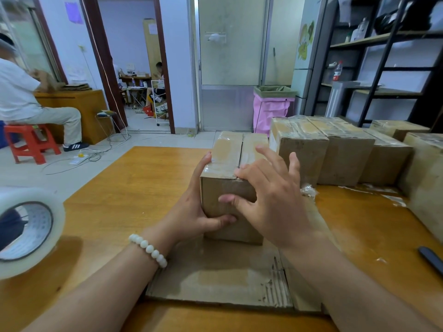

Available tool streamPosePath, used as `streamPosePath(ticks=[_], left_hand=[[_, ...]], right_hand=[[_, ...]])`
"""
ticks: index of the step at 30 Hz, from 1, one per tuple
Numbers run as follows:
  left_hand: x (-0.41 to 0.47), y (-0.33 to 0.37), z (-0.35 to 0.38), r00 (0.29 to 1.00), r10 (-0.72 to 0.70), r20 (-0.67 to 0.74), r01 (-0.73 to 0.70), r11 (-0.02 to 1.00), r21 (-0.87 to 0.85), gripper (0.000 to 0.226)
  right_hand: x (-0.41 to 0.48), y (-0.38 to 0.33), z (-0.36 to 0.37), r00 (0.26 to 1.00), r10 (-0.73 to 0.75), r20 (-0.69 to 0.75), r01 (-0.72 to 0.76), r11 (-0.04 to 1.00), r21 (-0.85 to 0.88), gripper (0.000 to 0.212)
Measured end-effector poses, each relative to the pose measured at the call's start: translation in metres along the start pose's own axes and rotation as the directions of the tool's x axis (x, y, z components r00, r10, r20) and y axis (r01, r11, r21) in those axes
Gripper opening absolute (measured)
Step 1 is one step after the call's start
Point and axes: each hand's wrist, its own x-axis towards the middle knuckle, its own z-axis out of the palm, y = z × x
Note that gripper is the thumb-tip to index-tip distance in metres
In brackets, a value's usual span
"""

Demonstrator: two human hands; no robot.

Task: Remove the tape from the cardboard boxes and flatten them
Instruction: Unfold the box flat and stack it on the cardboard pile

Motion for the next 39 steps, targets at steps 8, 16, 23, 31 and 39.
streamPosePath(ticks=[8,16,23,31,39], left_hand=[[0.001,0.0,0.0,1.0,-0.022,0.014,0.022,1.0,-0.006,0.118],[-0.001,0.001,0.0,0.999,-0.029,0.031,0.03,0.999,-0.038,0.119],[0.0,0.002,0.0,0.999,-0.04,0.006,0.04,0.998,-0.056,0.111],[0.001,0.004,0.0,0.998,-0.055,0.009,0.055,0.997,-0.063,0.11],[0.0,0.001,-0.001,0.997,-0.071,-0.004,0.071,0.997,-0.023,0.112]], right_hand=[[0.002,0.0,-0.003,0.999,-0.013,-0.043,0.013,1.0,0.011,0.033],[0.001,0.0,-0.001,1.0,-0.005,0.012,0.005,1.0,0.025,0.037],[0.001,0.005,-0.004,1.0,-0.009,-0.017,0.01,0.998,0.057,0.041],[0.001,0.005,-0.004,0.997,-0.075,0.003,0.074,0.996,0.058,0.033],[0.001,0.012,-0.009,0.995,-0.036,0.097,0.024,0.992,0.122,0.053]])
